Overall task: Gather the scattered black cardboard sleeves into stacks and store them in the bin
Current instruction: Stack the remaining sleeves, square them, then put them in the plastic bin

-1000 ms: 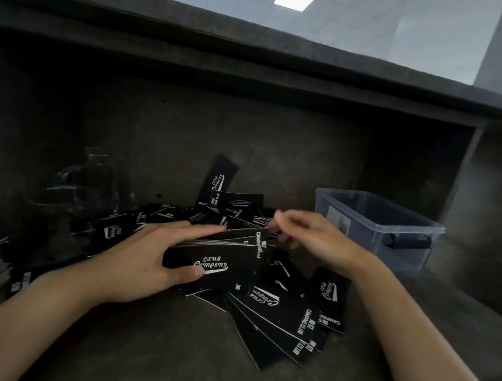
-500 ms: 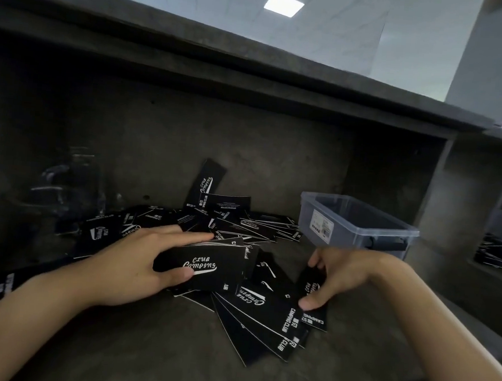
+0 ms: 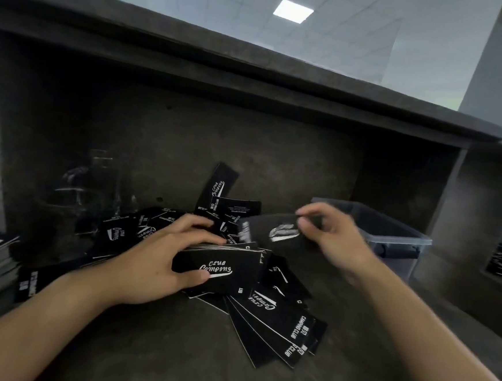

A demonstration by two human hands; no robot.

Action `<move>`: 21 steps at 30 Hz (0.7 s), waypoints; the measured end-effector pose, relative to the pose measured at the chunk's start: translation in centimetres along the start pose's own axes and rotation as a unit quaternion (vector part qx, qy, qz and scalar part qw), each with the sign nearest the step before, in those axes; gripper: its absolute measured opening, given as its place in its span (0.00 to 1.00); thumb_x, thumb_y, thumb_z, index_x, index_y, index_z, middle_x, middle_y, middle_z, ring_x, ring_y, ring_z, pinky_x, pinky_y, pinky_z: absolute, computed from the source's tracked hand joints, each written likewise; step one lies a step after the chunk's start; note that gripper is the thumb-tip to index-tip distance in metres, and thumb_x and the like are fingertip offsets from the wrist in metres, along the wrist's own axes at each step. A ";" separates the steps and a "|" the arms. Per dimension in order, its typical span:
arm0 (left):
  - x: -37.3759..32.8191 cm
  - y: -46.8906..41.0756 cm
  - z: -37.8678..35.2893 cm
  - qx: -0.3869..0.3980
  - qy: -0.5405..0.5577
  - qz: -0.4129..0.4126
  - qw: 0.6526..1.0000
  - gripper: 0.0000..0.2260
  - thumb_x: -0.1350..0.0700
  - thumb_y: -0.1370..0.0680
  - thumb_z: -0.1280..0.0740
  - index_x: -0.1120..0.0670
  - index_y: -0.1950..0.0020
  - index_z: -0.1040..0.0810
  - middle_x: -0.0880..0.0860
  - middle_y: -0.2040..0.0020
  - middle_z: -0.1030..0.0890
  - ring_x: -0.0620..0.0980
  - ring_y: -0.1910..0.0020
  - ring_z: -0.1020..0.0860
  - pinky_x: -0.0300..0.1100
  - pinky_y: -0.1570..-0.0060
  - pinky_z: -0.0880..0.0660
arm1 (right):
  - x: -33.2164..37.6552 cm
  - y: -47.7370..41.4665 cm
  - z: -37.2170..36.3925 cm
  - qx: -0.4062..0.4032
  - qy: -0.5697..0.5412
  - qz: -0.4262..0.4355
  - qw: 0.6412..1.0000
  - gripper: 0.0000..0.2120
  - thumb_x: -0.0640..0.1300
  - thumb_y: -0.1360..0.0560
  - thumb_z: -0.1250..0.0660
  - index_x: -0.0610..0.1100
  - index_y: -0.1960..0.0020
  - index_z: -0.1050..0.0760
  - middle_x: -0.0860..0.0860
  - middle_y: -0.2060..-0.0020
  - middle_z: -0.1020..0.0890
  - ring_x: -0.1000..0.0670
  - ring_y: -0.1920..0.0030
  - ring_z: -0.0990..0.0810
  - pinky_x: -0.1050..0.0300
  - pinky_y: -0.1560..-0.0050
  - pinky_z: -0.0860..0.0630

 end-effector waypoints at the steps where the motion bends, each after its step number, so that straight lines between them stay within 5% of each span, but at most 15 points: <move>1: 0.0 0.1 0.0 -0.002 -0.005 0.002 1.000 0.25 0.42 0.24 0.28 0.33 0.29 0.31 0.29 0.27 0.41 0.31 0.30 0.34 0.36 0.31 0.33 | 0.2 0.4 -1.7 0.053 -0.001 -0.020 0.998 0.07 0.35 0.19 0.33 0.44 0.49 0.20 0.51 0.61 0.18 0.63 0.61 0.21 0.67 0.53 0.25; 3: -0.2 0.2 0.0 -0.006 -0.003 0.011 1.000 0.29 0.42 0.24 0.27 0.31 0.28 0.38 0.29 0.28 0.39 0.30 0.29 0.35 0.38 0.30 0.33 | 0.8 1.5 -4.5 0.152 -0.023 -0.067 0.986 0.10 0.42 0.15 0.39 0.48 0.48 0.19 0.50 0.55 0.15 0.57 0.53 0.18 0.58 0.44 0.23; 6: -0.3 0.3 0.1 0.009 0.010 0.023 1.000 0.30 0.44 0.23 0.27 0.29 0.27 0.39 0.32 0.34 0.28 0.30 0.36 0.28 0.38 0.34 0.28 | 2.0 3.2 -6.0 0.234 -0.027 -0.145 0.961 0.23 0.63 0.16 0.51 0.55 0.43 0.20 0.60 0.48 0.14 0.63 0.46 0.19 0.64 0.37 0.27; 8: -0.2 0.2 0.1 0.018 -0.015 0.017 1.000 0.27 0.44 0.22 0.29 0.31 0.26 0.35 0.32 0.37 0.26 0.32 0.38 0.26 0.40 0.35 0.27 | 2.3 3.7 -5.4 0.205 0.098 -0.125 0.966 0.33 0.75 0.24 0.53 0.55 0.36 0.24 0.58 0.40 0.18 0.61 0.41 0.22 0.59 0.34 0.27; 11: -0.1 0.0 0.2 0.019 -0.021 0.018 0.999 0.26 0.44 0.23 0.28 0.32 0.27 0.33 0.32 0.39 0.26 0.33 0.39 0.26 0.41 0.36 0.27 | 3.4 4.7 -2.6 0.206 0.267 -0.120 0.934 0.47 0.87 0.39 0.49 0.53 0.37 0.28 0.54 0.43 0.21 0.55 0.44 0.21 0.53 0.40 0.23; 16: -0.4 -0.1 0.4 0.008 0.007 0.023 1.000 0.26 0.50 0.25 0.24 0.33 0.31 0.28 0.32 0.39 0.22 0.33 0.38 0.24 0.40 0.35 0.26 | 4.9 7.6 0.2 0.364 0.357 -0.183 0.840 0.50 0.81 0.41 0.33 0.55 0.28 0.35 0.57 0.35 0.28 0.56 0.37 0.25 0.56 0.34 0.26; 21: -0.4 0.2 2.4 -0.053 0.091 0.038 0.994 0.24 0.56 0.25 0.23 0.38 0.33 0.23 0.38 0.41 0.17 0.37 0.42 0.19 0.42 0.41 0.21 | 3.4 6.1 -0.8 0.373 0.270 -0.230 0.857 0.40 0.68 0.41 0.19 0.54 0.34 0.27 0.58 0.42 0.21 0.55 0.41 0.21 0.56 0.37 0.24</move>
Point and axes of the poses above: each hand's wrist, its own y-axis away from the middle knuckle, its own z-axis out of the back of the hand, x = y × z, the point moved 1 cm from there along -y, towards the middle knuckle
